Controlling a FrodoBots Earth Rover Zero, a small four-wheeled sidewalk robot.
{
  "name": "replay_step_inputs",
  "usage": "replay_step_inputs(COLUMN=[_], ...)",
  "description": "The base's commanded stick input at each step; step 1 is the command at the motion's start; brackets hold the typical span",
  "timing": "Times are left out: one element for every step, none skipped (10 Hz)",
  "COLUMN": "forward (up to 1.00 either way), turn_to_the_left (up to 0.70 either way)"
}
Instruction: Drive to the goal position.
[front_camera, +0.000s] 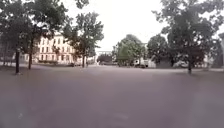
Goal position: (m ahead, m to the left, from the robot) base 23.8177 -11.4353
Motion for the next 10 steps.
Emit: replay_step_inputs(forward=[0.60,0.60,0.60,0.60,0.60,0.60,0.60,0.60,0.60,0.60], turn_to_the_left=[0.00,0.00,0.00,0.00,0.00,0.00,0.00,0.00,0.00,0.00])
